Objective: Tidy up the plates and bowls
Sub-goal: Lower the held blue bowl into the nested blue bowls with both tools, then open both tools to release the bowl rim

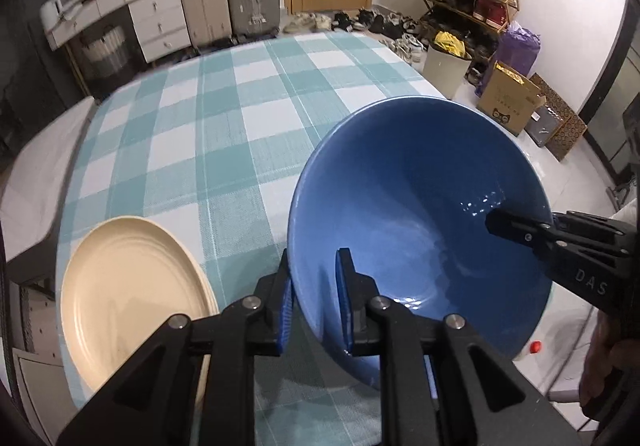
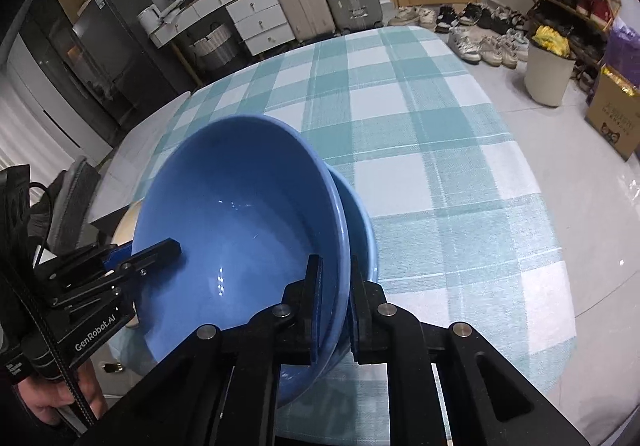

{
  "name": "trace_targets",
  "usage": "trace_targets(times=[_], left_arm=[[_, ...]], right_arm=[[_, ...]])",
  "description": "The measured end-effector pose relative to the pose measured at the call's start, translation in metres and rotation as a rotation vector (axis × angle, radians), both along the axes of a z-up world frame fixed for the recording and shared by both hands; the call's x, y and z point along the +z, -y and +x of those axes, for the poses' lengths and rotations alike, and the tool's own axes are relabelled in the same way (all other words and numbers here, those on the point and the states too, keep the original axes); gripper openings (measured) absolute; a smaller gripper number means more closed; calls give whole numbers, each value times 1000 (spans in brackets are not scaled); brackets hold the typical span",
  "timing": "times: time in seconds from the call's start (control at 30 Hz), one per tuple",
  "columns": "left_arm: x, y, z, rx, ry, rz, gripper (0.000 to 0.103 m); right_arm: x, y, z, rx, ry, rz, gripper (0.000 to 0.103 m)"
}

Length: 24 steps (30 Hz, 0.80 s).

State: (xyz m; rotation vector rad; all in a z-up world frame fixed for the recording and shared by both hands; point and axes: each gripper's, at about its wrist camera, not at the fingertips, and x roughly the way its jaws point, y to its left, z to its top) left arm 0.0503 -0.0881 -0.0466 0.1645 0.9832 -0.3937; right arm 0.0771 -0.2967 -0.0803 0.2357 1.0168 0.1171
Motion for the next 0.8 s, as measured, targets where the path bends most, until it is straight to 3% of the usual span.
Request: trace_targets(times=[0.43,0.8], left_arm=[[-4,-1,-8,-3,31,-15,22],[-10,-8,-2,-6,-42,-66,23]], right_arm=[[6,-2,-9,20,52,-31,13],[7,8,-7,-2,73,37,14]])
